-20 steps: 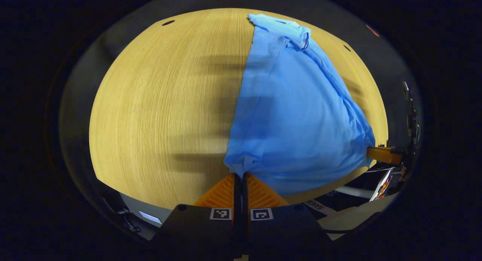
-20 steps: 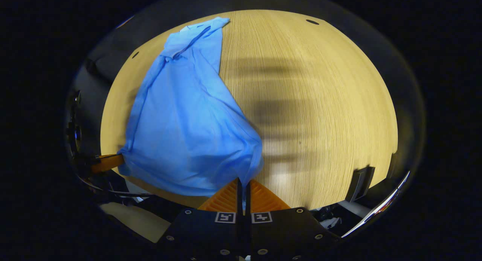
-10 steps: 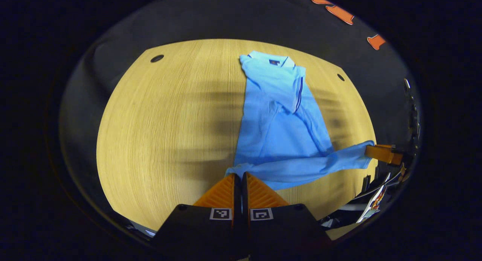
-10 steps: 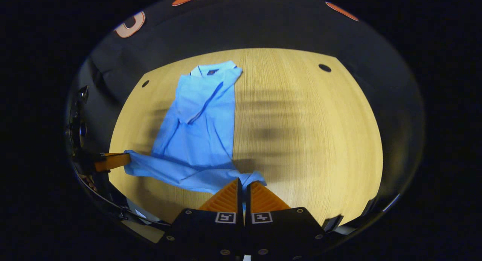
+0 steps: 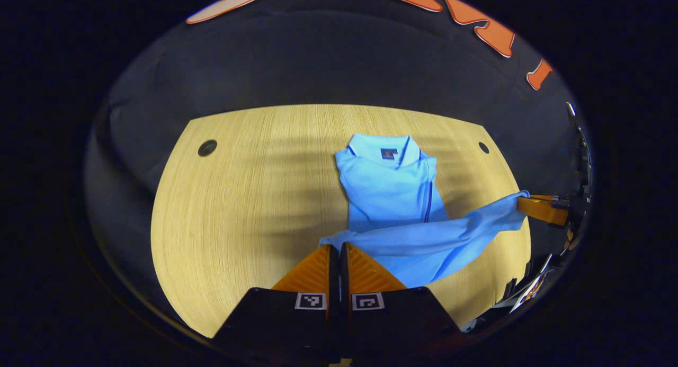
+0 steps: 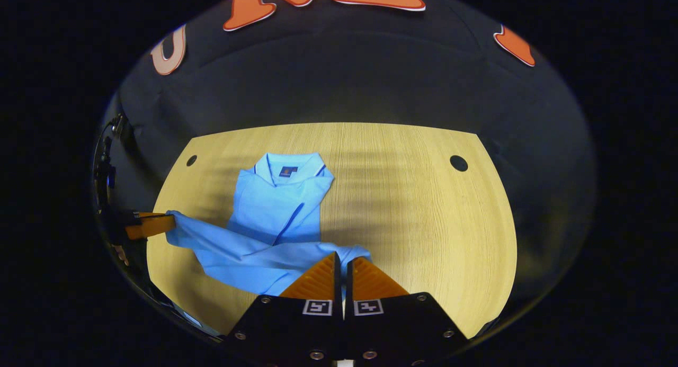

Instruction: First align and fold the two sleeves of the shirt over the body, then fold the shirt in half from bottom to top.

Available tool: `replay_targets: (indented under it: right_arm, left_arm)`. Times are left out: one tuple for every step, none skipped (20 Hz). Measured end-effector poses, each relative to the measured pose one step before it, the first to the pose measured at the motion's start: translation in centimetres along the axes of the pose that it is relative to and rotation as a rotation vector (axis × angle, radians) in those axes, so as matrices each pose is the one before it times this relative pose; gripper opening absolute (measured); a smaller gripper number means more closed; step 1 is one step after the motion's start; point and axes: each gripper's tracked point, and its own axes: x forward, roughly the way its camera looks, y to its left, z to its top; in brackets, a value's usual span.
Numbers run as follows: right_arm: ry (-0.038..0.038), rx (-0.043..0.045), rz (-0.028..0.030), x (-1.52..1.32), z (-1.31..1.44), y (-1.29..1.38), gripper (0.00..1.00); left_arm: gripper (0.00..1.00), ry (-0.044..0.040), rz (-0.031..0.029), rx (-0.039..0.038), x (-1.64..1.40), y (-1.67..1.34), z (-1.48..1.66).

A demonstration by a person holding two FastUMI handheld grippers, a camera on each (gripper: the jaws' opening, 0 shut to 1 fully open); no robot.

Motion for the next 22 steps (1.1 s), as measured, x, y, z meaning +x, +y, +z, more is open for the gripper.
replay_targets:
  right_arm:
    - [-0.00252, 0.00183, -0.00389, 0.715, 0.923, -0.214, 0.01]
    - [-0.00820, 0.00158, -0.00525, 0.657, 0.875, -0.152, 0.01]
    - [-0.00472, 0.00378, -0.00689, 0.943, 1.024, -0.203, 0.01]
    - [-0.00357, 0.00456, -0.00205, 0.862, 0.686, -0.133, 0.01]
    - [0.00157, 0.00522, -0.00332, 0.834, 0.673, -0.196, 0.00]
    - [0.00036, 0.00702, -0.00338, 0.991, 0.604, -0.237, 0.00]
    - [0.00305, 0.01173, 0.00015, 1.376, 0.661, -0.095, 0.01]
    - [0.00348, 0.01053, 0.00500, 1.142, 0.383, -0.076, 0.01]
    - [0.00716, 0.01424, -0.00050, 1.437, 0.281, -0.302, 0.01]
    - [0.01459, 0.00747, 0.00140, 1.214, -0.265, -0.116, 0.01]
    - [0.01762, 0.00552, 0.00344, 1.124, -0.276, -0.050, 0.01]
    - [0.00867, 0.00426, -0.00197, 1.236, -0.205, -0.028, 0.02]
    - [0.00376, 0.00683, -0.02051, 0.929, -0.033, -0.343, 0.02]
    - [0.00233, 0.00264, -0.00365, 0.985, -0.037, 0.115, 0.04]
    - [0.00904, 0.00273, 0.00556, 0.650, -0.346, 0.371, 0.10]
    - [0.01172, -0.00146, -0.00573, 0.227, -0.269, -0.052, 0.12]
    - [0.00342, -0.00594, -0.00408, 0.045, -0.180, -0.162, 0.18]
    - [0.00130, -0.00914, -0.00913, -0.261, 0.009, -0.314, 0.27]
    - [0.00180, -0.00208, -0.00404, -0.055, -0.103, -0.072, 0.49]
    - [0.00371, 0.00525, 0.00190, -0.409, -0.058, 0.029, 0.57]
    - [-0.00646, 0.00817, 0.01131, -0.368, 0.152, 0.295, 0.68]
    - [-0.01885, 0.00619, 0.01787, -0.524, 0.448, 0.412, 0.72]
  left_arm:
    - [0.05, -0.00039, 0.00240, -0.00016, 0.621, 0.223, 0.905]
    - [0.04, -0.00565, 0.00237, 0.00279, 0.675, 0.137, 1.120]
    - [0.04, -0.00781, 0.00670, 0.01053, 0.608, 0.298, 1.030]
    - [0.04, -0.00432, 0.01229, 0.01268, 0.861, 0.376, 0.753]
    - [0.04, 0.00129, 0.00795, 0.00945, 0.900, 0.127, 0.656]
    - [0.04, 0.00538, 0.00340, 0.00391, 0.794, 0.091, 0.443]
    - [0.04, 0.01092, 0.00440, -0.00357, 1.432, 0.028, 0.697]
    - [0.05, 0.00597, -0.00034, -0.00468, 0.890, 0.100, 0.526]
    - [0.04, -0.00003, 0.00265, -0.00574, 1.171, 0.113, 0.786]
    - [0.04, 0.00041, 0.00810, -0.00363, 1.026, 0.335, 0.422]
    - [0.04, -0.00676, 0.01397, -0.00039, 1.117, 0.321, 0.536]
    - [0.04, -0.00560, 0.02709, 0.00915, 1.277, 0.616, 0.240]
    - [0.04, 0.00329, 0.01370, 0.00675, 0.980, 0.199, -0.048]
    - [0.04, 0.00844, 0.00150, 0.00090, 0.866, -0.126, -0.258]
    - [0.04, 0.01056, 0.00437, 0.00069, 0.426, 0.025, -0.281]
    - [0.05, 0.00602, 0.00650, -0.00189, 0.401, 0.147, -0.134]
    - [0.07, -0.00448, -0.00529, -0.00289, 0.119, 0.059, 0.107]
    - [0.17, -0.01224, 0.01142, -0.00166, -0.029, 0.348, 0.123]
    - [0.22, -0.01975, 0.00502, -0.00137, -0.396, 0.327, 0.463]
    - [0.34, -0.02495, 0.00075, -0.00215, -0.357, 0.117, 0.441]
    - [0.38, -0.03240, 0.00508, -0.00709, -0.535, 0.185, 0.663]
    - [0.59, -0.03301, -0.00066, -0.01196, -0.812, 0.000, 0.672]
